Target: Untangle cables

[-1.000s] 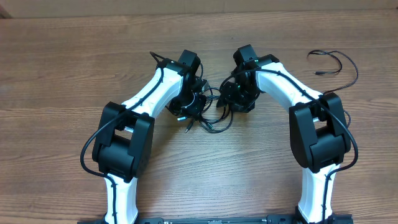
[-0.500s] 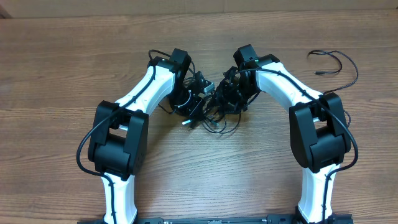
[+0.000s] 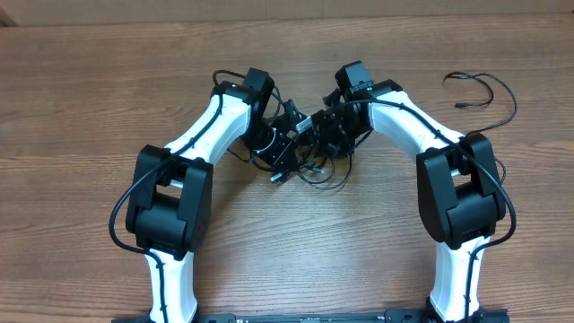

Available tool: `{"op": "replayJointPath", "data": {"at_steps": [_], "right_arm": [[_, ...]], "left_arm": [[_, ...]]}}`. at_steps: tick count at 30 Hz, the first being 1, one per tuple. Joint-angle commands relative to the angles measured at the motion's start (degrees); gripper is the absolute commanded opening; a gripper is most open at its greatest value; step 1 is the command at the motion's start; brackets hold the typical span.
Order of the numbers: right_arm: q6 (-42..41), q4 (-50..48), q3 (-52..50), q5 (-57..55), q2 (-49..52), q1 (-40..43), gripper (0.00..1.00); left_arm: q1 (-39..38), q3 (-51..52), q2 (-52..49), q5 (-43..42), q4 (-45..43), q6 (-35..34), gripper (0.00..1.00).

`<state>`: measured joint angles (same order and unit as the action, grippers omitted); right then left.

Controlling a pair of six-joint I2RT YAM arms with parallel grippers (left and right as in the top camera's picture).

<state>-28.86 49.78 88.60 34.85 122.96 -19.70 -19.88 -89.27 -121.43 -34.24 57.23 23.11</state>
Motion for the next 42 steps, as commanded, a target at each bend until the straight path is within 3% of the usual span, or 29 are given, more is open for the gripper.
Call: {"op": "replayJointPath", "data": {"at_steps": [1,5,14,23,27,31,35,42], "right_arm": [[1.68,1.84,0.39,5.31,-1.46,-0.28,0.51],[2.32,1.07,0.39,17.53,-1.46,2.16,0.51],[-0.39,-3.69,0.39,24.22,-1.46,5.66,0.55],[-15.06,-10.27,0.39,10.95,-1.46,5.92,0.57],[-21.35,-12.26,0.39,14.67,-1.46,6.01,0.60],[-20.50,-12.22,0.39,18.45,-1.46,6.01,0.61],[-17.55,-9.81,0.39,18.84,-1.46,6.01,0.58],[-17.40,-7.48,1.55,19.30,-2.67,9.09,0.68]], "left_arm": [[-0.72,0.24,-0.31,1.77,-0.20,-0.02,0.04],[-0.79,0.31,-0.31,1.68,-0.72,0.07,0.04],[-1.62,0.94,-0.31,0.96,-3.23,4.15,0.04],[-1.49,0.94,-0.31,1.25,-3.39,3.74,0.04],[-1.11,0.94,-0.31,1.40,-3.67,1.18,0.04],[0.02,0.94,-0.31,0.66,-3.74,-3.30,0.04],[1.01,0.94,-0.31,-2.29,-3.52,-3.06,0.04],[4.94,0.94,-0.31,-13.11,-5.16,-2.67,0.04]]}}
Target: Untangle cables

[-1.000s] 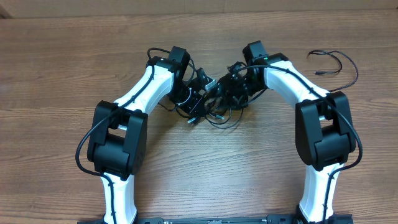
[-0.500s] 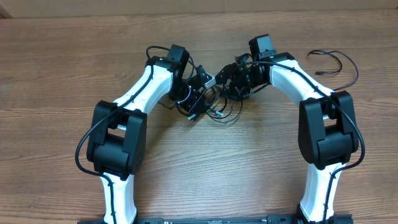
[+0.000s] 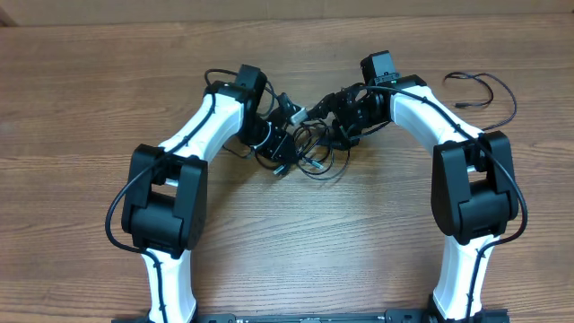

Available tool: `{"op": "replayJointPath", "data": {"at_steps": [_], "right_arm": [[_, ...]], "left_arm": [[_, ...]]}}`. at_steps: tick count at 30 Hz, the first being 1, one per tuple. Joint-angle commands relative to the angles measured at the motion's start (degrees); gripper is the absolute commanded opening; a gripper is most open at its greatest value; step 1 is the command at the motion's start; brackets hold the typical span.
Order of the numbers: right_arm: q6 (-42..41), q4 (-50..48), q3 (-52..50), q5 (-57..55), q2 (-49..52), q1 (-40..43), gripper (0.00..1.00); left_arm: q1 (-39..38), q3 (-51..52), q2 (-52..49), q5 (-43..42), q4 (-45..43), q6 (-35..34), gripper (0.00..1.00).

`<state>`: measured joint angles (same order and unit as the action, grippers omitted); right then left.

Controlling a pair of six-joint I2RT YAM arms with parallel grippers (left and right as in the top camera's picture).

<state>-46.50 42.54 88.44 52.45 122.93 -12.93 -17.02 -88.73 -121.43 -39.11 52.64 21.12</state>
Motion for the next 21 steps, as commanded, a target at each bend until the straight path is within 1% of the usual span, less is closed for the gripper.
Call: {"op": "replayJointPath", "data": {"at_steps": [1,3,4,5,9,10,11,13,14,15,16,19,21], "right_arm": [[0.24,-0.26,2.23,1.70,-2.71,3.10,0.69],[0.31,0.02,3.15,1.66,-2.82,4.72,0.73],[0.44,-0.04,3.19,1.70,-2.82,5.31,0.76],[1.05,0.00,3.19,2.08,-2.82,6.01,0.81],[9.94,0.07,3.19,7.58,-2.82,7.43,0.83],[12.46,0.31,3.19,8.41,-2.82,7.48,0.83],[14.88,0.90,3.19,8.44,-2.82,7.50,0.83],[18.80,2.64,3.10,5.35,-2.82,7.39,0.83],[19.67,4.35,3.10,1.51,-2.82,7.04,0.82],[19.65,5.55,3.10,-1.42,-2.82,6.82,0.82],[19.65,7.61,3.10,-6.43,-2.82,6.54,0.82],[19.65,10.49,2.99,-15.28,-2.82,5.99,0.82],[19.63,12.24,2.99,-21.73,-2.82,5.86,0.82]], "left_arm": [[2.69,0.39,-0.31,-9.66,-0.55,-0.66,0.04],[3.65,0.39,-0.31,-10.27,-0.42,-1.01,0.04],[4.09,0.39,-0.31,-9.97,-0.26,-1.03,0.05],[4.57,0.39,-0.31,-9.53,-0.13,-1.03,0.05],[5.62,0.39,-0.31,-7.72,0.44,-1.05,0.06],[5.73,0.39,-0.31,-7.17,0.52,-1.05,0.08],[5.75,0.39,-0.31,-6.49,0.72,-1.07,0.16],[5.75,0.39,-0.31,-4.13,0.94,-2.36,0.50],[5.75,0.37,-0.31,-2.14,0.92,-4.79,0.73],[5.75,0.20,-0.31,-0.85,0.96,-6.67,0.78],[5.90,-0.96,-0.28,1.07,1.95,-9.42,0.80],[6.69,-5.66,-0.26,1.62,5.64,-12.41,0.80],[6.78,-9.20,-0.26,1.99,7.96,-14.97,0.70]]}}
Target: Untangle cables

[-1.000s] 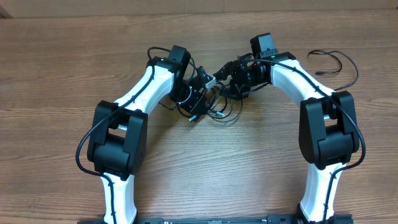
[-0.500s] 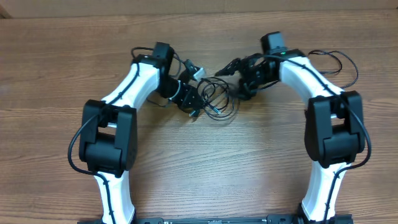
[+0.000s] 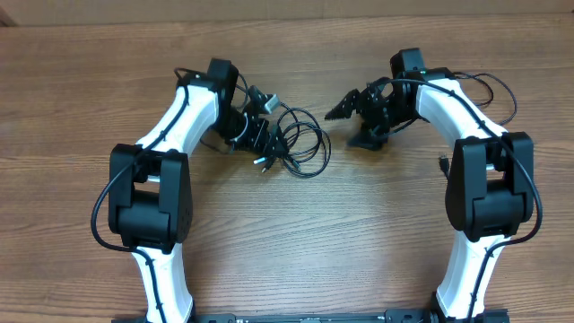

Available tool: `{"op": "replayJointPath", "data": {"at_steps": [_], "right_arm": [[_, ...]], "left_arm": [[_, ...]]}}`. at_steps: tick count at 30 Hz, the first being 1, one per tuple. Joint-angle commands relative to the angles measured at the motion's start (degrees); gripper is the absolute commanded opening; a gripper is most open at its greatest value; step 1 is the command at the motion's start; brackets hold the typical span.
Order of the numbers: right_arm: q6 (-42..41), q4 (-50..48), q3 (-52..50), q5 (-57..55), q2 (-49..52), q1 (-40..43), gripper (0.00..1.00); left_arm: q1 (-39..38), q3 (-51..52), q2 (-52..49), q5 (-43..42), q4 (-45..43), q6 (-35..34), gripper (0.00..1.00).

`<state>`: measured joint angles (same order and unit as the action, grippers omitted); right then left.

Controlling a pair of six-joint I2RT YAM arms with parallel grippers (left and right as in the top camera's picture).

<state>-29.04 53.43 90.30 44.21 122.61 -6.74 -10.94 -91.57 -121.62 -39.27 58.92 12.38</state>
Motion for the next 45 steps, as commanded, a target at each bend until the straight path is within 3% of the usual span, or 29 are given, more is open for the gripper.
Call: {"op": "replayJointPath", "data": {"at_steps": [1,2,3,4,9,12,16,20,26,31,36,41,45], "right_arm": [[2.12,2.23,1.14,-17.16,-2.49,-0.33,0.82],[2.12,2.75,1.14,-20.00,-2.49,-0.33,0.83],[2.10,3.56,1.14,-25.79,-2.49,-0.13,1.00],[2.10,3.54,1.07,-28.50,-2.49,0.02,1.00],[2.10,3.41,0.76,-33.46,-2.49,0.07,1.00],[2.10,2.56,0.76,-33.09,-2.49,0.00,1.00],[2.12,1.77,0.76,-33.03,-2.49,0.00,1.00],[2.10,1.88,0.76,-33.03,-2.49,0.00,1.00],[2.10,1.97,0.76,-33.03,-2.49,0.00,1.00],[2.10,1.99,0.76,-33.03,-2.49,0.00,1.00],[2.10,1.07,0.76,-28.37,-2.49,0.00,1.00],[2.14,-0.55,1.09,-15.43,-2.49,0.22,1.00],[5.79,0.74,1.09,-14.53,-2.49,-1.18,1.00]], "left_arm": [[0.55,-7.80,-0.07,2.64,2.73,-7.48,0.63],[0.35,-8.92,-0.07,3.21,3.67,-9.07,0.53],[-0.35,-9.51,-0.07,3.78,4.26,-13.00,0.19],[-0.87,-9.35,-0.09,3.74,4.44,-15.26,0.04],[-5.75,-5.84,-0.11,3.98,3.08,-20.61,0.05],[-9.57,-1.99,-0.15,5.81,-3.48,-27.50,0.04],[-13.35,4.22,-0.20,13.66,-13.14,-37.46,0.04],[-15.78,8.31,-0.22,22.93,-16.31,-40.74,0.04],[-14.36,7.89,-0.20,28.57,-6.60,-30.60,0.04],[-10.54,7.28,-0.20,43.30,5.95,-24.30,0.04],[-7.78,6.75,-0.20,45.57,8.09,-19.85,0.07],[-4.00,-1.16,0.02,44.65,12.85,-26.73,0.07],[-0.46,-4.50,0.90,40.54,14.51,-33.77,0.09]]}}
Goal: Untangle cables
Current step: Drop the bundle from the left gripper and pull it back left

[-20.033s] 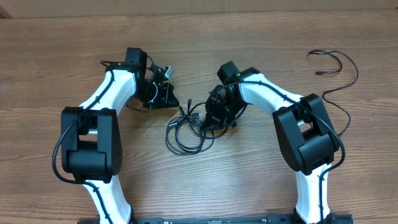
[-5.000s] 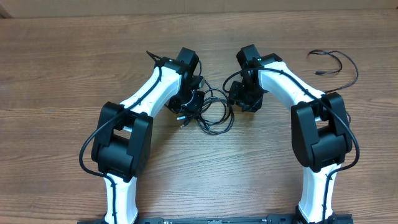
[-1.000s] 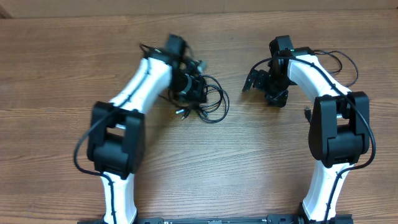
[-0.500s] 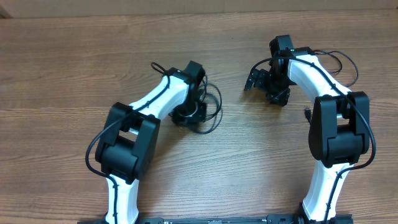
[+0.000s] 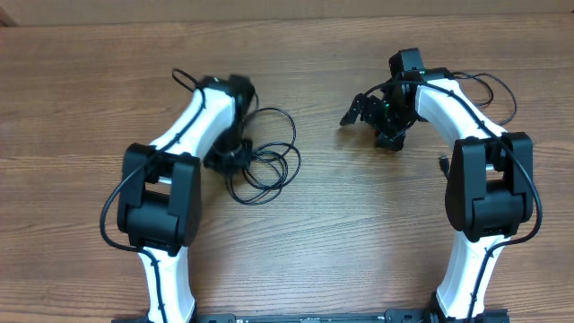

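A loose coil of black cable [image 5: 266, 163] lies on the wooden table left of centre. My left gripper [image 5: 224, 158] points down at the coil's left edge and looks shut on the cable there; the left wrist is blurred. My right gripper [image 5: 352, 111] hovers at the upper right, pointing left, well apart from the coil. Its fingers stand apart with nothing visible between them. A short dark cable end [image 5: 443, 162] shows beside the right arm; the arm hides the rest of it.
Another thin black cable [image 5: 489, 92] loops on the table at the far right, behind the right arm. The two arm bases stand at the front edge.
The left gripper has moved toward the front with the coil, which now lies lower on the table. The right gripper's fingers have come apart; it has shifted slightly right.
Both grippers met at one tangle in the middle of the table. Then they stood a little apart with the tangle stretched between them. Then the coil was with the left gripper and the right gripper was clear of it. Now the coil lies farther left and forward.
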Available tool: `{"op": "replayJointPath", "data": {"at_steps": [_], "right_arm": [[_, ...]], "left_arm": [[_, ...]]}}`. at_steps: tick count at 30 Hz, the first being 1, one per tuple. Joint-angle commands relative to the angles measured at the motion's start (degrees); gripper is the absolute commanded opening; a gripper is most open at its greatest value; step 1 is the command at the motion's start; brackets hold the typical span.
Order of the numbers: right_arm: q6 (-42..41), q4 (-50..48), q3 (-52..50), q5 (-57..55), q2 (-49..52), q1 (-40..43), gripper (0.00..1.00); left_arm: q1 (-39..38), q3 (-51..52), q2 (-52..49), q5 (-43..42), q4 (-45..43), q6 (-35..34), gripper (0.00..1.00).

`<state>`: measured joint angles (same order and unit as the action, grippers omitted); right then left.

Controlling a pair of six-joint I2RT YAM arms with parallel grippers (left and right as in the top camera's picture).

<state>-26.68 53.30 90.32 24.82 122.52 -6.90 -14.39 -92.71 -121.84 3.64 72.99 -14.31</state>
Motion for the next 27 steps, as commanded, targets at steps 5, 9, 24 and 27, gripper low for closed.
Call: {"op": "replayJointPath", "data": {"at_steps": [5,9,24,27], "right_arm": [[10.45,5.84,0.59,-0.87,-2.40,-5.49,1.00],[10.49,5.95,0.61,-2.95,-2.40,-7.69,1.00],[10.40,-15.74,-0.37,2.78,-0.98,-17.90,0.09],[6.32,-17.51,-0.37,-1.53,0.02,-20.15,0.09]], "left_arm": [[7.37,-2.08,1.09,-11.21,-1.25,-8.48,0.05],[9.70,0.57,1.09,-11.23,-1.27,-12.24,0.05],[14.99,21.00,1.09,-34.64,-17.97,-5.38,0.05],[15.02,22.08,1.09,-34.82,-20.02,-5.40,0.05]]}}
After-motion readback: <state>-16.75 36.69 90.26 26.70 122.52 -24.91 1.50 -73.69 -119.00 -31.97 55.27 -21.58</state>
